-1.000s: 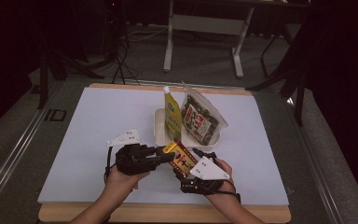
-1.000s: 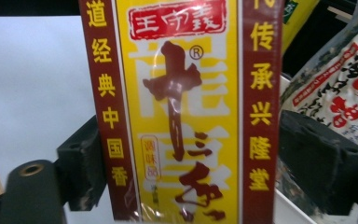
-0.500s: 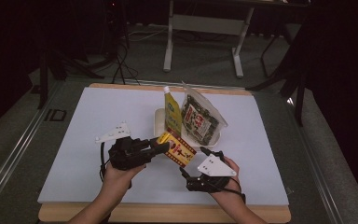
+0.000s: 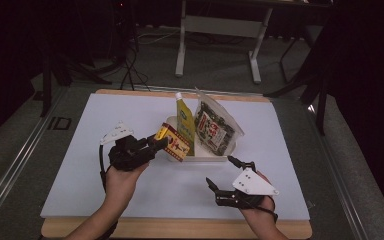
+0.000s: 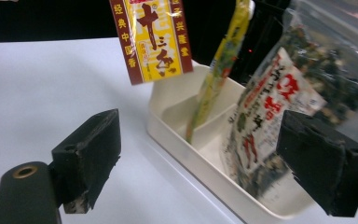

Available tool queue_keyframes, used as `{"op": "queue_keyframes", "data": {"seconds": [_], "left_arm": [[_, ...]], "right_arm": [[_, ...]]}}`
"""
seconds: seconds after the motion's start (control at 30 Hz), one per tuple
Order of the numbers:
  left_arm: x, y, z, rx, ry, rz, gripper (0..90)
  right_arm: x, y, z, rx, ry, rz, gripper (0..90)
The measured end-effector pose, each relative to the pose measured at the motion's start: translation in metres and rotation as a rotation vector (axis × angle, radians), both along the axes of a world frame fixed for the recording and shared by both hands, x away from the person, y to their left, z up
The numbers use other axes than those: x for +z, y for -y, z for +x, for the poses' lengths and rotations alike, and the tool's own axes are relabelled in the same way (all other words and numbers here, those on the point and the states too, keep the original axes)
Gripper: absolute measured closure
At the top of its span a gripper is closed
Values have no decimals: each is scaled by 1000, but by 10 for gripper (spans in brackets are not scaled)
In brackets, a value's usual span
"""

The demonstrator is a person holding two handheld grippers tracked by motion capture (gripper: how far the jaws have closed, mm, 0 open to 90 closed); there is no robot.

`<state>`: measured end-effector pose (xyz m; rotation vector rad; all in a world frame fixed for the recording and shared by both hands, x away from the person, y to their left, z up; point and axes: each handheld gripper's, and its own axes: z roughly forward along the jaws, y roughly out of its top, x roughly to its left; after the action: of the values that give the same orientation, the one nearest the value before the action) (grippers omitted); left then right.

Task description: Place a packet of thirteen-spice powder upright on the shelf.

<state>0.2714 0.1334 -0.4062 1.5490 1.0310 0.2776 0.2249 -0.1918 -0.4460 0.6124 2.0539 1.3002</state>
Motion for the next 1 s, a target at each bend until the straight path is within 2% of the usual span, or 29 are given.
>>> {"op": "queue_keyframes", "data": {"seconds": [0.2,0.27,0.37,0.43,0.47,0.5,0.53,0.67,0.7,0.8,0.87,1.0], "left_arm": [[-4,0,9,95,3,15,677],[-5,0,11,103,-2,13,677],[-7,7,16,140,5,41,677],[-8,11,18,168,11,61,677],[-8,11,18,168,11,61,676],[-10,15,22,187,-5,74,676],[-10,17,23,195,4,88,676],[-13,24,25,238,25,147,676],[-14,26,27,248,33,173,677],[-17,31,33,281,41,214,677],[-19,34,37,294,30,217,677],[-24,42,43,317,28,251,677]], "right_arm": [[-3,14,-5,-51,19,-15,107],[-3,17,-5,-57,18,-15,107],[-1,24,-5,-60,0,-6,122],[-1,26,-6,-77,-59,15,131],[-1,26,-6,-77,-59,15,131],[-1,27,-6,-88,-84,36,140],[-3,27,-8,-110,-50,27,157],[-3,27,-10,-127,-28,16,150],[-3,26,-11,-126,-22,18,150],[-2,26,-12,-126,-20,27,139],[-2,26,-12,-133,-14,21,139],[-4,26,-11,-150,-17,5,141]]}}
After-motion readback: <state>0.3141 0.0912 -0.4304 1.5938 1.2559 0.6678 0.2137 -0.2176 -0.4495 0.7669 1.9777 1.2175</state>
